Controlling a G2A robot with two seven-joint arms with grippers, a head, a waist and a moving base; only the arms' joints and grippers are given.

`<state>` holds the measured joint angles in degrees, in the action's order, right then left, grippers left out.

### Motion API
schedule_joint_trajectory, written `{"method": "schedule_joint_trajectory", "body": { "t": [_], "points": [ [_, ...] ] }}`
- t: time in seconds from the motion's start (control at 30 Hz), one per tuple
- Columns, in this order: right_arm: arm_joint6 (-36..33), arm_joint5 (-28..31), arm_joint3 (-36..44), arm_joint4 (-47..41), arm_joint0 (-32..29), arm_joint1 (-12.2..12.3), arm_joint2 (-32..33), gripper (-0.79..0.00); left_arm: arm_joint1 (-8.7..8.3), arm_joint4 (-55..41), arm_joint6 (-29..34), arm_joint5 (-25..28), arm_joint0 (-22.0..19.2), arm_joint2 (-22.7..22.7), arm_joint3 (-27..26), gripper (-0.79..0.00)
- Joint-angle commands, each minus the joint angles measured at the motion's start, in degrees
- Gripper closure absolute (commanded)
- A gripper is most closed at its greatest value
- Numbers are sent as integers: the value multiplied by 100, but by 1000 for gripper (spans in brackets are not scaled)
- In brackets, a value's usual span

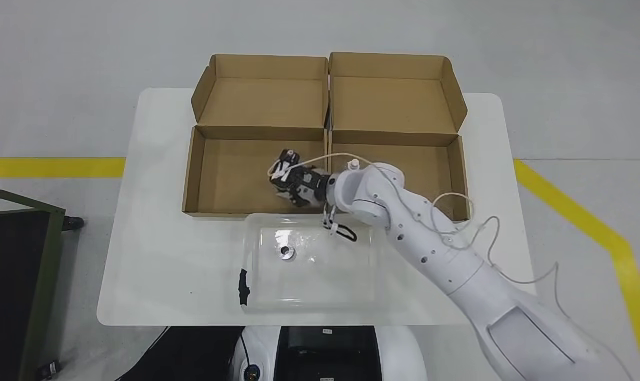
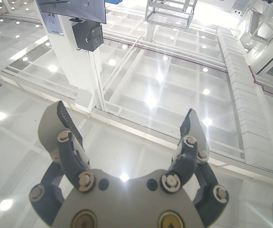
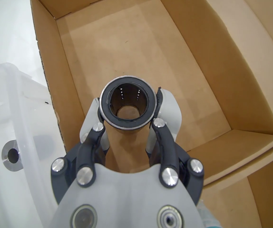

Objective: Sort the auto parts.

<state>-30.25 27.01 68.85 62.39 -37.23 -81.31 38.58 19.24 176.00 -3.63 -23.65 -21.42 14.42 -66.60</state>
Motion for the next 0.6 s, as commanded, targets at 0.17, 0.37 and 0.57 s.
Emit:
{"method": "schedule_joint_trajectory", "body": {
  "t": [0.17,0.37,0.57],
  "points": [
    [37,1,165,7,-82,-5,97,-376,0,0,0,0,0,0,0,-785],
    [-1,73,801,139,-302,102,391,-653,0,0,0,0,0,0,0,-785],
    [120,330,1579,144,-602,208,674,-723,0,0,0,0,0,0,0,-785]
  ]
}}
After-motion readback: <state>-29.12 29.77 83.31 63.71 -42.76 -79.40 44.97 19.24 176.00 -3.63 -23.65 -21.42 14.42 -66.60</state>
